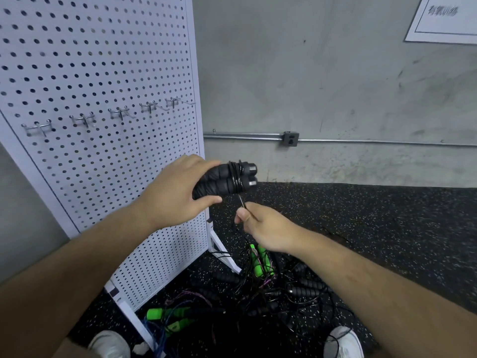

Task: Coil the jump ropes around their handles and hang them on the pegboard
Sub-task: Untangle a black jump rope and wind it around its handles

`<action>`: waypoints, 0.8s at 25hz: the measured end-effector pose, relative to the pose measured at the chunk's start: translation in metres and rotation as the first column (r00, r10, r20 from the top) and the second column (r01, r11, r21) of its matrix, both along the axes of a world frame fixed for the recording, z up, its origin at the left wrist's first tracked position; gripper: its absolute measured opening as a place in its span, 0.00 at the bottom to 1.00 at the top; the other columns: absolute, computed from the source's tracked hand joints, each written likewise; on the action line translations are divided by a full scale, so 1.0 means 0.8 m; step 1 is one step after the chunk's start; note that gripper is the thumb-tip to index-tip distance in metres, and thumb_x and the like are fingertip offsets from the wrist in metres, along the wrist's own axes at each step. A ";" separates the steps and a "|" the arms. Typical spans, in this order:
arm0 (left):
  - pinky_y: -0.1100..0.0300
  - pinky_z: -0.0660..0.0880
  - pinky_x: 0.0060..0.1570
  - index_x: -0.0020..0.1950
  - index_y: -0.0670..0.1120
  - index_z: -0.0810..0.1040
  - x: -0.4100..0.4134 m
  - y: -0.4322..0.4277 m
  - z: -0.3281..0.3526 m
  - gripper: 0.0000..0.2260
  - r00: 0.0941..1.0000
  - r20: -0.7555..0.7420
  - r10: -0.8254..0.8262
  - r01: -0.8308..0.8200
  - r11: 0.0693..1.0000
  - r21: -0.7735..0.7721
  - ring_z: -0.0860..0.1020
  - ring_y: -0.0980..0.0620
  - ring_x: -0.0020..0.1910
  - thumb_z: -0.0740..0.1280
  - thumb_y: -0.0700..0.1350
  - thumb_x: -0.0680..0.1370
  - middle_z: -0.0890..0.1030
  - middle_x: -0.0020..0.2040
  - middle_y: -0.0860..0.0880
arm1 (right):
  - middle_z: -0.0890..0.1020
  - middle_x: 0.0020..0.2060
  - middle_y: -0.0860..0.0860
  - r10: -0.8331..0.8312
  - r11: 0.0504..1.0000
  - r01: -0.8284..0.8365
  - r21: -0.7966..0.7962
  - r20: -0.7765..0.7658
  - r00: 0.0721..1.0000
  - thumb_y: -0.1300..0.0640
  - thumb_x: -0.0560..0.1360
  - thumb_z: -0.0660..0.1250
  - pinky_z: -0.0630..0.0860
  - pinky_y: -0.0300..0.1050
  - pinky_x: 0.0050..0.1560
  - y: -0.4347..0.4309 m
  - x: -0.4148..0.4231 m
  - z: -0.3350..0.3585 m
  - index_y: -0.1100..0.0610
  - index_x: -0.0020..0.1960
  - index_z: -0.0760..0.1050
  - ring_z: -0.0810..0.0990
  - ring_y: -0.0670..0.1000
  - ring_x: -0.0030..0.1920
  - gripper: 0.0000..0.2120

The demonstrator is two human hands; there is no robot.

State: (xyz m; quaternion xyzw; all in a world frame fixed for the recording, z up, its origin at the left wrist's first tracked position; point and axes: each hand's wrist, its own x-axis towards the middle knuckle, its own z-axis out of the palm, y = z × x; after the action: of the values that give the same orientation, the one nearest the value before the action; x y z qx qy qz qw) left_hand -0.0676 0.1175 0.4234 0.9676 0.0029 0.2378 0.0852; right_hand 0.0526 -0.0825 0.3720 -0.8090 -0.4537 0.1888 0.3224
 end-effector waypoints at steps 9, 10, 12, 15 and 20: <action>0.49 0.72 0.61 0.77 0.52 0.67 0.016 0.042 -0.025 0.33 0.985 -0.085 0.149 -0.138 0.982 0.130 0.73 0.48 0.57 0.71 0.61 0.76 0.76 0.57 0.49 | 0.77 0.36 0.52 0.066 0.998 -0.065 -0.013 0.291 0.955 0.48 0.85 0.54 0.72 0.49 0.36 -0.005 -0.056 0.052 0.59 0.51 0.76 0.75 0.50 0.34 0.17; 0.48 0.72 0.61 0.77 0.52 0.68 0.017 0.040 -0.027 0.32 0.986 -0.093 0.140 -0.127 0.983 0.129 0.73 0.48 0.57 0.71 0.60 0.75 0.76 0.57 0.49 | 0.78 0.36 0.51 0.063 0.998 -0.068 0.005 0.305 0.950 0.49 0.85 0.55 0.73 0.49 0.37 -0.007 -0.059 0.058 0.58 0.50 0.76 0.75 0.50 0.34 0.16; 0.48 0.72 0.60 0.76 0.51 0.69 0.018 0.034 -0.029 0.32 0.989 -0.107 0.100 -0.085 0.987 0.137 0.73 0.48 0.56 0.72 0.60 0.75 0.77 0.56 0.50 | 0.77 0.35 0.48 0.040 0.997 -0.064 0.052 0.367 0.929 0.49 0.84 0.56 0.71 0.48 0.36 -0.010 -0.057 0.070 0.57 0.50 0.76 0.75 0.48 0.34 0.15; 0.49 0.71 0.59 0.75 0.52 0.70 0.018 0.022 -0.031 0.31 0.988 -0.156 0.009 0.014 0.990 0.144 0.72 0.50 0.55 0.73 0.58 0.75 0.76 0.55 0.51 | 0.74 0.35 0.44 -0.014 0.998 -0.024 0.066 0.530 0.848 0.48 0.84 0.57 0.64 0.45 0.36 -0.012 -0.042 0.078 0.54 0.53 0.77 0.72 0.49 0.34 0.13; 0.54 0.69 0.59 0.74 0.50 0.71 0.013 0.002 -0.030 0.31 0.968 -0.207 -0.142 0.166 0.981 0.099 0.69 0.54 0.55 0.75 0.57 0.74 0.74 0.56 0.54 | 0.77 0.43 0.44 -0.044 0.995 -0.026 0.098 0.652 0.757 0.45 0.83 0.58 0.65 0.45 0.40 -0.013 -0.004 0.084 0.50 0.54 0.79 0.74 0.48 0.43 0.14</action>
State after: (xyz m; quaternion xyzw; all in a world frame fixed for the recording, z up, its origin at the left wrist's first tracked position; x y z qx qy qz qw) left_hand -0.0573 0.1191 0.3993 0.9871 -0.0777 0.1324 0.0466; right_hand 0.0495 -0.0931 0.4391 -0.8091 -0.5424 -0.1295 0.1853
